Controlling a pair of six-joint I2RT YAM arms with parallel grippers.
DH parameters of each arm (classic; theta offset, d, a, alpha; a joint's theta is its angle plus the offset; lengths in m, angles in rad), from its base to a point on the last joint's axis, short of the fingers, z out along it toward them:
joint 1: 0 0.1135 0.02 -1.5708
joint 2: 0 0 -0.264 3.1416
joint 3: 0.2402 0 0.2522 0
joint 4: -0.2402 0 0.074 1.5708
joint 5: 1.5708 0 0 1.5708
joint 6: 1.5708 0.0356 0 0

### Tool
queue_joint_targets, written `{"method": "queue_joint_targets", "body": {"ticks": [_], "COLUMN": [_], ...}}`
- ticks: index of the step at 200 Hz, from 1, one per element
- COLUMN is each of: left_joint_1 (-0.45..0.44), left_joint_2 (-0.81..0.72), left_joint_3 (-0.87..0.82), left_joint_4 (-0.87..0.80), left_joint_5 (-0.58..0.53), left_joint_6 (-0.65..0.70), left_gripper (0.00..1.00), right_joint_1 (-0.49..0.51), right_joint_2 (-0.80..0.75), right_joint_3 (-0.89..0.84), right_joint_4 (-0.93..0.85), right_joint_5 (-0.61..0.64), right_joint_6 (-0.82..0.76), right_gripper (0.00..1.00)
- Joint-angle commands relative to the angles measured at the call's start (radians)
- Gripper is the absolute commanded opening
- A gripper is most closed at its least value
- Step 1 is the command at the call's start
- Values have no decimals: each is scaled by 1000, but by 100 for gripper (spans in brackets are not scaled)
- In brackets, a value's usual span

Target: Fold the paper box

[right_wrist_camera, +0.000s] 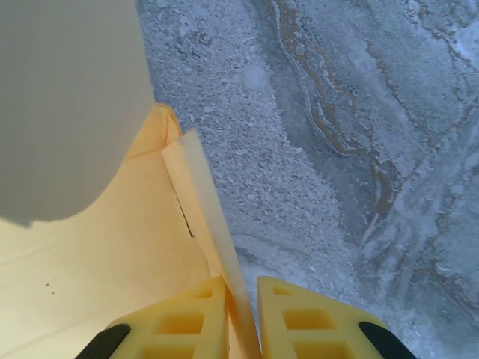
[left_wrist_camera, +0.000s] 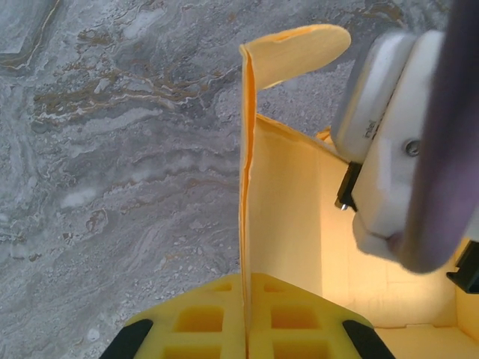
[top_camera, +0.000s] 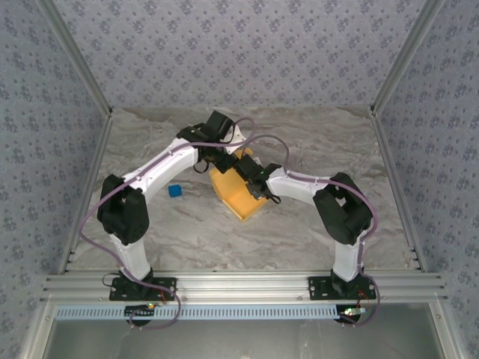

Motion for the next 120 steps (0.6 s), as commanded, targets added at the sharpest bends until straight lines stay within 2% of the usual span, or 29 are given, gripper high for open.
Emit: {"method": "queue_joint_targets", "body": {"ticks": [1,58,120], "left_joint_1": [-3,-3,-3], "left_joint_2": [-6,-1,10], "left_joint_3": [53,66,56], "left_joint_4": [-60,-72,-66], "left_joint_5": [45,58,66], "left_joint_6": [2,4,2], "left_gripper": [0,0,0], "right_joint_1": [2,46,52], "right_joint_2": [54,112,160], "right_joint_3": [-1,39,53], "right_joint_4": [-154,-211,-228], "right_joint_5": [140,226,255], "right_joint_6": [18,43,55], "right_gripper": [16,14,14]}}
